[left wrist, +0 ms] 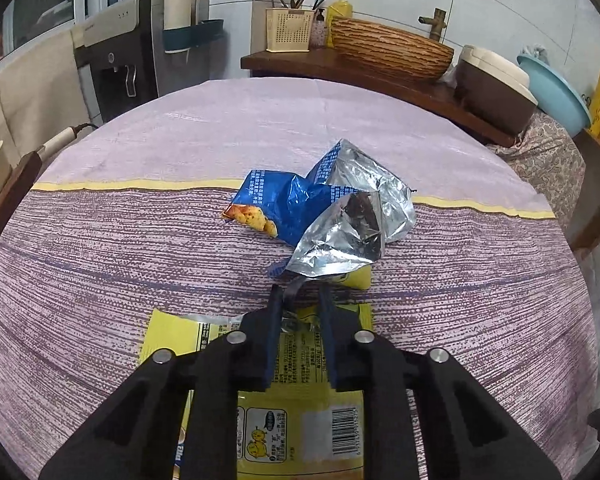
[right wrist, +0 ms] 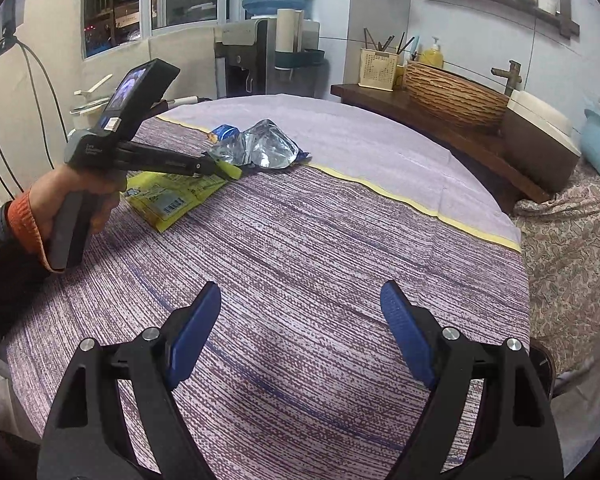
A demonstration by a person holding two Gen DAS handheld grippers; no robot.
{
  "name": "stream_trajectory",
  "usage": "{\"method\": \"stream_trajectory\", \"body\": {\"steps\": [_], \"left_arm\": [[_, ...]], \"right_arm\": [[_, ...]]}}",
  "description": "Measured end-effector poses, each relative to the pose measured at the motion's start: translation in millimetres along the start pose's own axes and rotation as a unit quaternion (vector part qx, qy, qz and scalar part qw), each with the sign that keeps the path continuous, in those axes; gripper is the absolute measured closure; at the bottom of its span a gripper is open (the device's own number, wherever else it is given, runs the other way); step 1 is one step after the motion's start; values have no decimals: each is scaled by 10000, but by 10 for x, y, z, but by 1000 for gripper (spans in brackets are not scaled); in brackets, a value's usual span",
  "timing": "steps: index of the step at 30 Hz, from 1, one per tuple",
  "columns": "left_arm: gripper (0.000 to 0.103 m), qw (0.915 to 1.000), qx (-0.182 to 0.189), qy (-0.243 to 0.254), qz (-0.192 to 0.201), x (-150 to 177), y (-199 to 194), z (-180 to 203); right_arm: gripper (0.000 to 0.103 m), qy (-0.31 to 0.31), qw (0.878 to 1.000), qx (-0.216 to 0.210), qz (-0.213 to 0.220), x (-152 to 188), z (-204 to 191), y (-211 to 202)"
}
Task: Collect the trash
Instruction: 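Move both tools back over the table toward the snack wrappers, then grasp the yellow wrapper with the left tool while the right tool grasps the blue-silver bag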
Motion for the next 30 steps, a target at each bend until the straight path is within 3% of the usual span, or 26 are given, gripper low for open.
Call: {"method": "stream_trajectory", "body": {"steps": [3,11,19,30], "left_arm": [[95,9999,129,-95,-6,5,-20,-25],[95,9990,320,-12,297,224,-408,8],[95,9979,438,-224,410,502,-611,-114],[95,9951,612,-564,529,740,-710,-307]], "right_arm": [[22,-39,10000,-48,2,-76,-25,35],[22,-84,9993,-375,-20,-361,-98,188],[22,-190,9976,-643,-153,-878,-282,620],[24,-424,9964,-640,-354,-1578,-574,1286]]}}
Point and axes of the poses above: each gripper's, at about its wrist camera, not at the fingertips, and y roughly the way its jaws point, z to its right, x to its underside, the point moved 3 cm from there along y, roughly the way its jaws point, and after that the axes turned 11 degrees about -z, right-handed, at the moved point
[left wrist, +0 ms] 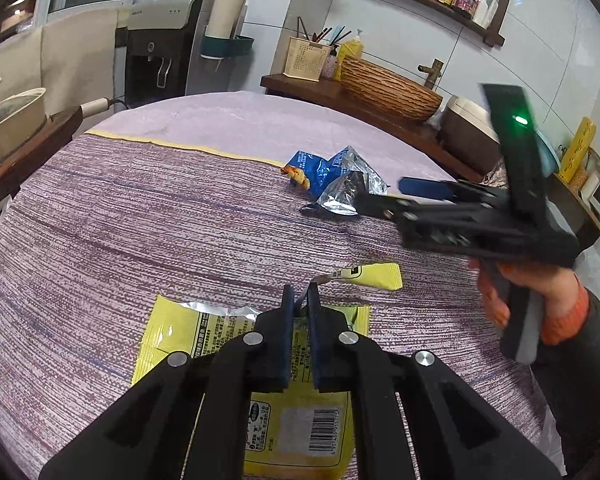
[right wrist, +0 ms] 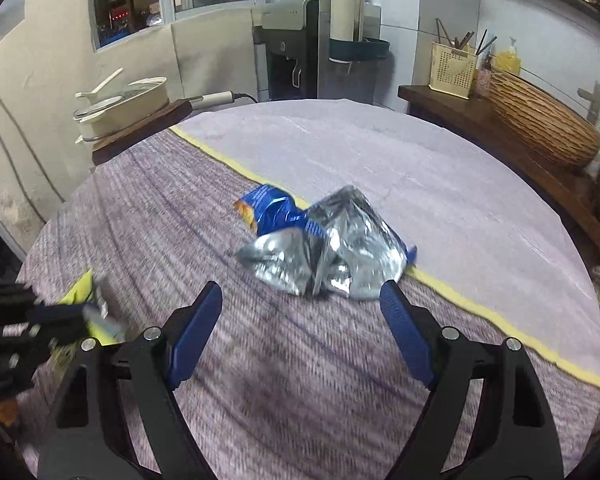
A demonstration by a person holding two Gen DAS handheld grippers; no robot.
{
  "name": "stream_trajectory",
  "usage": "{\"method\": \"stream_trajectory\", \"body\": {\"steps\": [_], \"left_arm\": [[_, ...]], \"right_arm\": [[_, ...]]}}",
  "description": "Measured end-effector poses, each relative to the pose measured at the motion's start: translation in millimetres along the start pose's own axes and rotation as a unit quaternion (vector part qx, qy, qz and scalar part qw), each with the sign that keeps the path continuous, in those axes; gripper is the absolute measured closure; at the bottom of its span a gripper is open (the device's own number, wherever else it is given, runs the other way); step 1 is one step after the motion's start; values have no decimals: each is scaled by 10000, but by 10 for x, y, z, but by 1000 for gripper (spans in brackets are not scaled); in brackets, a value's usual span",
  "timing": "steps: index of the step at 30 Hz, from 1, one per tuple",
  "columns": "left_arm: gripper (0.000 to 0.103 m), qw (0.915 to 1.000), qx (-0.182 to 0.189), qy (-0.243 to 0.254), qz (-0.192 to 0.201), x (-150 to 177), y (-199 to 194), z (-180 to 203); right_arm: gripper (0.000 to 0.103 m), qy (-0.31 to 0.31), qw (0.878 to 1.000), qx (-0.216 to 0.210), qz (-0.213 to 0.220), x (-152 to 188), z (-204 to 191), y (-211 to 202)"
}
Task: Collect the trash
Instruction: 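Grasp the yellow wrapper with the left tool while the right tool grasps the blue-silver bag, then carry yellow wrapper and blue-silver bag over the bin and open both tools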
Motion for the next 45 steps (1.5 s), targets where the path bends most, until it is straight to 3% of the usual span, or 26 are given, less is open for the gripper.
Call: {"method": "stream_trajectory", "body": {"steps": [8,10,13,22,29,35,45], "left_arm": [[95,10000,80,58,-7,48,21,34],[95,9999,91,72,-29,61,34,49],[95,9999,101,84,-46,80,34,62],[95,9999,115,123,14,154,-40,143],[95,9992,202,320,135,149,-148,428],[95,9977,373,522,234,136,-235,736],[95,9904,890,1022,276,107,-177,1551]], "right_arm": [[57,332,9983,-263,-404,-226,99,433],[81,333,9979,-328,-444,-210,87,472],[94,327,9979,-396,-404,-157,63,456],[98,385,9980,-488,-95,54,67,108],[98,284,9990,-256,227,343,65,-361],[98,487,9976,-132,482,723,252,-818],[98,1145,9880,549,883,1612,846,-1547]]}}
Point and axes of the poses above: each gripper's, at about its wrist camera, not at the fingertips, and y roughly the way its jaws point, z to its right, x to its underside, the point moved 3 cm from there along y, roughly the way its jaws point, and after that the axes turned 11 degrees about -z, right-handed, at the moved point
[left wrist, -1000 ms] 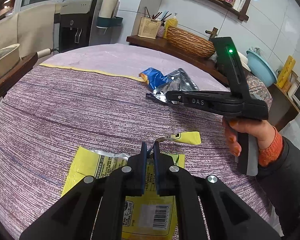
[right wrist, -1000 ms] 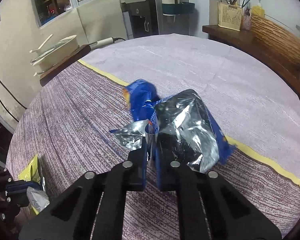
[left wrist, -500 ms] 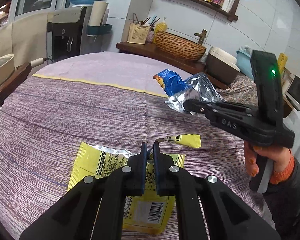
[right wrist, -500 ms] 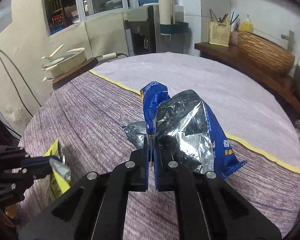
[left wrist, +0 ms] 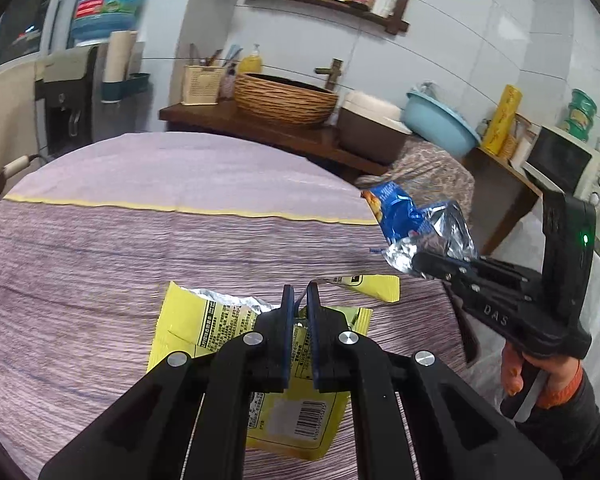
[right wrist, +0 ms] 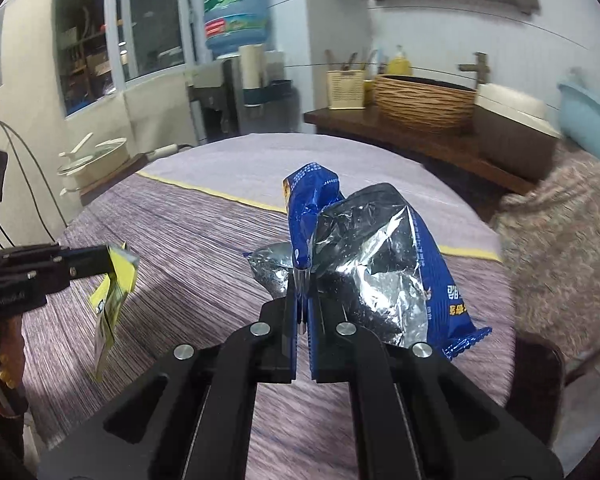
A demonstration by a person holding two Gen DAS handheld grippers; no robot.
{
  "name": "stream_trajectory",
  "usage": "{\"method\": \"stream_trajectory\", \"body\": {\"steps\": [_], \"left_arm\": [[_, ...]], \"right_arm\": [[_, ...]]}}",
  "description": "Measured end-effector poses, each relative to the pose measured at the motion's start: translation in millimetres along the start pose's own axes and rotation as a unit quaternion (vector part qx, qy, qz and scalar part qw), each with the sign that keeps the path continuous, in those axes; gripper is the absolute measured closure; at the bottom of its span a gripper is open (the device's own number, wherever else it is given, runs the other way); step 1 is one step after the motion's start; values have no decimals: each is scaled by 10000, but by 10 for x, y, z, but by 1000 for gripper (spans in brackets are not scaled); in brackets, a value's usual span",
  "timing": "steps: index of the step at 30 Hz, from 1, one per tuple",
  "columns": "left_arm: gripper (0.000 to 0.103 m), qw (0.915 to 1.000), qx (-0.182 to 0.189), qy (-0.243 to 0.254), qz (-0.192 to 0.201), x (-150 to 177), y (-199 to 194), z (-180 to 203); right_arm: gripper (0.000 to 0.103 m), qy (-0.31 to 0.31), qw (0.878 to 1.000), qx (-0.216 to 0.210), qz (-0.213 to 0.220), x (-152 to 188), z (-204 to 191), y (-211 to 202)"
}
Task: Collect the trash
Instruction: 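Carry yellow wrapper and blue-silver bag over the bin and open both tools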
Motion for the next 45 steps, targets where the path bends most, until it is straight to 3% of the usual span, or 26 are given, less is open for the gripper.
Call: {"method": "stream_trajectory", "body": {"steps": [10,21,29,38,41,43,45], "left_arm": [[95,9961,634,516,-321,-124,488,879],[95,9845,1177,1130,-639,-189,970,1872],[95,9782,1241,1438,-835,-223,1304,2374],[95,9726,1177,1630,-1164,-159,1731,2722],[95,9710,1132,1667,-1283,-120,1867,2789],[95,9696,1105,1704,-1366,-92,1949,2824],[95,9685,1088,1735,-1417,-76,2012,2856]], "right_arm": [[98,777,9953,542,180,643,760,-624],[98,1760,9776,1145,110,1324,1639,-925],[98,2493,9599,1235,-340,1887,2286,-575],[96,3338,9357,750,-862,2371,2865,145],[79,3431,9314,754,-957,2478,2940,273],[52,3484,9303,697,-913,2516,2940,289],[49,3442,9318,804,-829,2531,2912,254]]}}
Point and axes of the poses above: each gripper's, at about its wrist camera, not at the fingertips, and y roughly the way its jaws point, z to its right, x to its underside, the point moved 3 cm from there along y, roughly the way its jaws point, and after that the axes turned 11 degrees about -z, right-handed, at the moved point
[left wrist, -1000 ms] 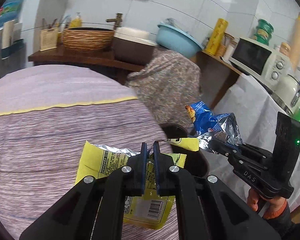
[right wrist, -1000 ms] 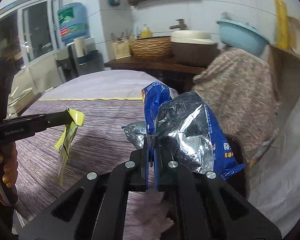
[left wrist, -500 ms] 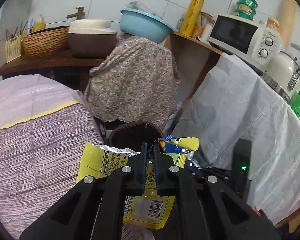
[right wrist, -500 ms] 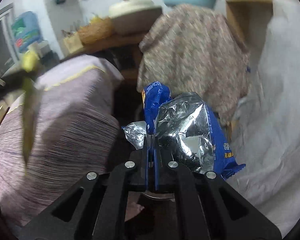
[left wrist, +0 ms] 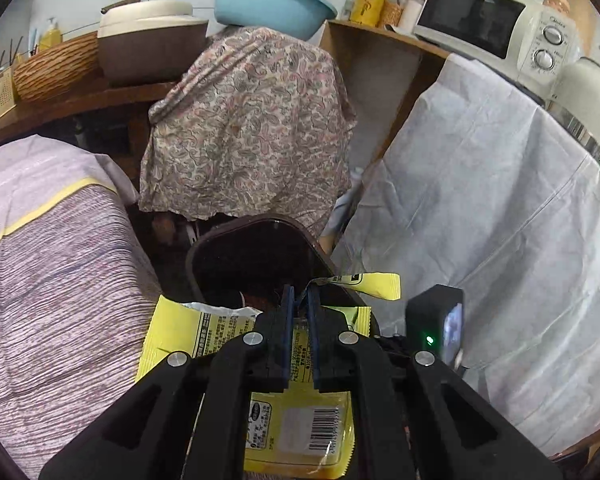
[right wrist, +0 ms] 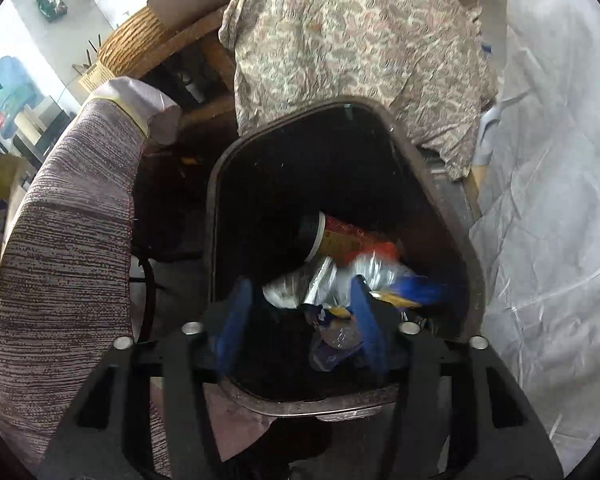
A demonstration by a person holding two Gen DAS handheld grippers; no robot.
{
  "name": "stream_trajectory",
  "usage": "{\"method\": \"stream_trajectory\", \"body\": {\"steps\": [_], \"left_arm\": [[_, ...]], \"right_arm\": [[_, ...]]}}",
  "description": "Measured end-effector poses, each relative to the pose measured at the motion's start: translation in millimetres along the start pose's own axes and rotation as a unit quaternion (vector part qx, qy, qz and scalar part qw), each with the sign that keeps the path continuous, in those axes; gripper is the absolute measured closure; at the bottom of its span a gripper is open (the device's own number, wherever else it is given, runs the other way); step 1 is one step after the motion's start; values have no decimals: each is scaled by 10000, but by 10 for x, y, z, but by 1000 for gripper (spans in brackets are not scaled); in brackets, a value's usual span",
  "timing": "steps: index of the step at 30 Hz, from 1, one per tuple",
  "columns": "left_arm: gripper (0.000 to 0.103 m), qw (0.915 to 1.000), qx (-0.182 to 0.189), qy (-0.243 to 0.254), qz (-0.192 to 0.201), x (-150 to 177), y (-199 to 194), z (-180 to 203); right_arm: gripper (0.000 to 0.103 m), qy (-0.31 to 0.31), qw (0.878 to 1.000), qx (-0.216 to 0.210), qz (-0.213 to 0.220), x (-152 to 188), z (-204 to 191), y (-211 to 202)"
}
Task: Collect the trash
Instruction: 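Carry yellow wrapper and blue-silver bag over the bin and open both tools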
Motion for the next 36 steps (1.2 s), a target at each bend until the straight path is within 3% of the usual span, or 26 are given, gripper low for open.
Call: {"method": "stream_trajectory", "body": {"steps": [6,9,13,25,26,28,29,30,34,36], "left_arm": [[95,9998,-31,70,-167,-46,205,69],[95,9997,-37,111,-232,-75,316,119],[95,9992,-83,144,-356,-120,506,180],[95,9964,-325,130,-767,-223,1035,237],[91,9961,-391,119,-780,-219,1062,220],[70,9959,-413,64,-801,-218,1087,190],[54,9965,-360,8,-759,-218,1071,175],[46,9970,-313,-53,-702,-217,1041,163],[44,9978,-224,-121,-616,-236,937,182],[37,9986,-208,-104,-473,-226,818,214]], "right_arm": [[45,-182,9987,408,253,82,-1,-223],[38,-101,9976,544,417,155,76,-396],[37,61,9959,722,539,289,227,-599],[37,342,9941,809,631,584,455,-819],[36,330,9940,826,633,602,455,-823],[34,307,9939,841,646,627,448,-829],[34,305,9940,833,646,633,444,-832],[33,309,9941,819,647,639,442,-834],[33,302,9936,842,683,658,430,-866],[32,302,9933,853,720,679,429,-902]]}}
Point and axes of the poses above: each gripper's, at about its wrist camera, not at the fingertips, and y roughly the way its jaws point, z to its right, x to its underside, the point moved 3 cm from there along y, roughly the way its jaws point, and after that the axes turned 11 degrees about -z, right-handed, at the moved point
